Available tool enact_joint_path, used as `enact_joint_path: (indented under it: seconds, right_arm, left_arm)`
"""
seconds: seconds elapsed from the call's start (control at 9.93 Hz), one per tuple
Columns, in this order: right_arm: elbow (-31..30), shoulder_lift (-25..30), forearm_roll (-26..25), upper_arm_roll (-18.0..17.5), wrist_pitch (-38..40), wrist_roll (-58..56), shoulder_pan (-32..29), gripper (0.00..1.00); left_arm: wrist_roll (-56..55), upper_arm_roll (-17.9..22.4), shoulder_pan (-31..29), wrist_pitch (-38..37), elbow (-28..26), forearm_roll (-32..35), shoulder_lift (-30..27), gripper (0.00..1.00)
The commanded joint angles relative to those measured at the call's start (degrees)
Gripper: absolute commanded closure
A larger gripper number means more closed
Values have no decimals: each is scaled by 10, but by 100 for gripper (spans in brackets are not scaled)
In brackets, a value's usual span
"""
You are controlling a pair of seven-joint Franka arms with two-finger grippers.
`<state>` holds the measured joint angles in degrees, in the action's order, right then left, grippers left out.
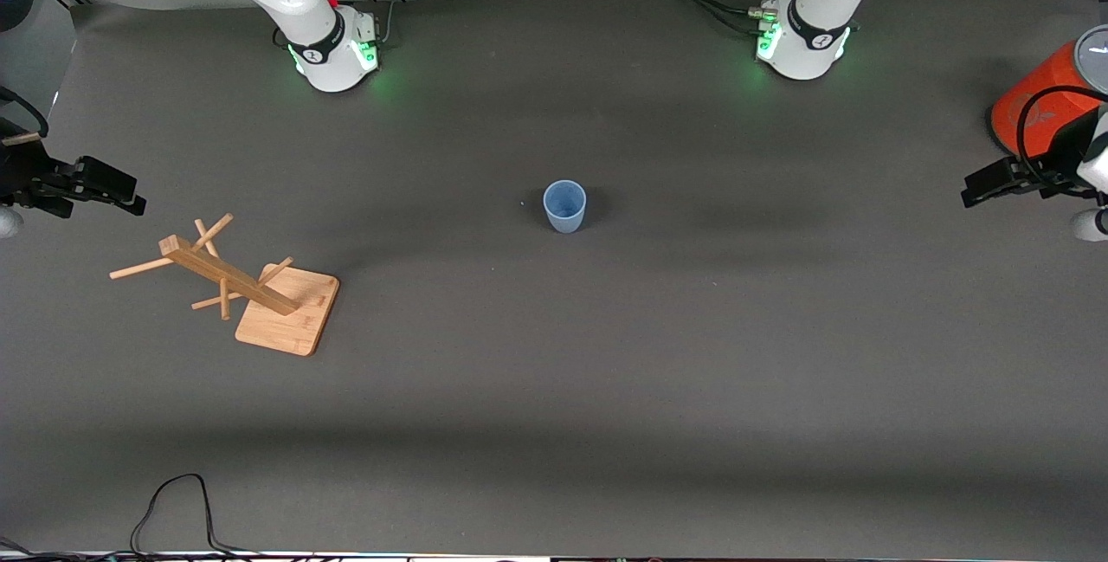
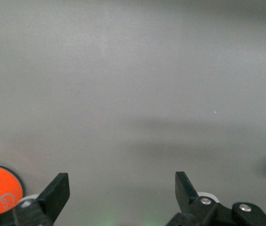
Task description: Rotate and upright cup with both arms
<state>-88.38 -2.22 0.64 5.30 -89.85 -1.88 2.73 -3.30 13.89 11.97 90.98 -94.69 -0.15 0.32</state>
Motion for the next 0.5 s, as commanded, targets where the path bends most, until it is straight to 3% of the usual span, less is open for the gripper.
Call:
enact_joint_path:
  seconds: [0.0,0.4]
  right_arm:
    - [10,-5,-1,1,-1,-12,-1,0]
    - [10,-5,-1,1,-1,-12,-1,0]
  left_arm:
    - [11,-28,-17,10,-23,9,-35,0]
    - [32,-26,-18,1,-9,11,-30,0]
